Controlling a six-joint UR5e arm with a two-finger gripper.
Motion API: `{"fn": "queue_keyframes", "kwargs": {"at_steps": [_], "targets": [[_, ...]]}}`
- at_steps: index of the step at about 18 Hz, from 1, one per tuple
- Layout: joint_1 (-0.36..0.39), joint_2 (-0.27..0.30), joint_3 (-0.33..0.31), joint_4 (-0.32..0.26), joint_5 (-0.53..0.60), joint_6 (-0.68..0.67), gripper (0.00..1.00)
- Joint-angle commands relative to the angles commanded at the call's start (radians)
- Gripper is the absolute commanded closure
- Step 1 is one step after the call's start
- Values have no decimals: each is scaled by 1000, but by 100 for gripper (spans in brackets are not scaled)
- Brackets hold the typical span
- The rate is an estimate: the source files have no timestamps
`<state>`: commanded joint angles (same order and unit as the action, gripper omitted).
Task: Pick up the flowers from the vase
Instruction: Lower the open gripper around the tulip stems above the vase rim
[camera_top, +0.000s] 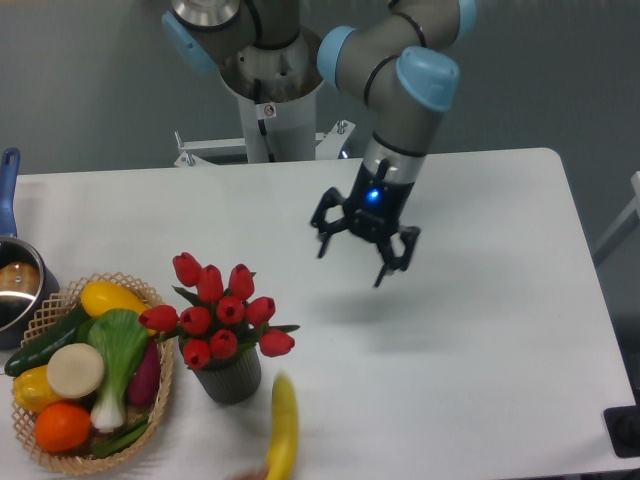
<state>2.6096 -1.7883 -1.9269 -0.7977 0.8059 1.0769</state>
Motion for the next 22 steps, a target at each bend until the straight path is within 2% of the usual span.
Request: {"fn": "queue_keyframes", "kwargs": {"at_steps": [3,7,12,15,17,18,22], "targets": [[-23,-42,31,3,-105,3,0],[-28,-59,39,3,-295,11,0],[-77,-68,43,15,-310,12,0],[-118,-118,89,31,-312,9,0],[-140,-134,111,31,-314,8,0],[-143,-135,114,31,-314,8,3],[-143,-137,118,32,-307,21,92]]}}
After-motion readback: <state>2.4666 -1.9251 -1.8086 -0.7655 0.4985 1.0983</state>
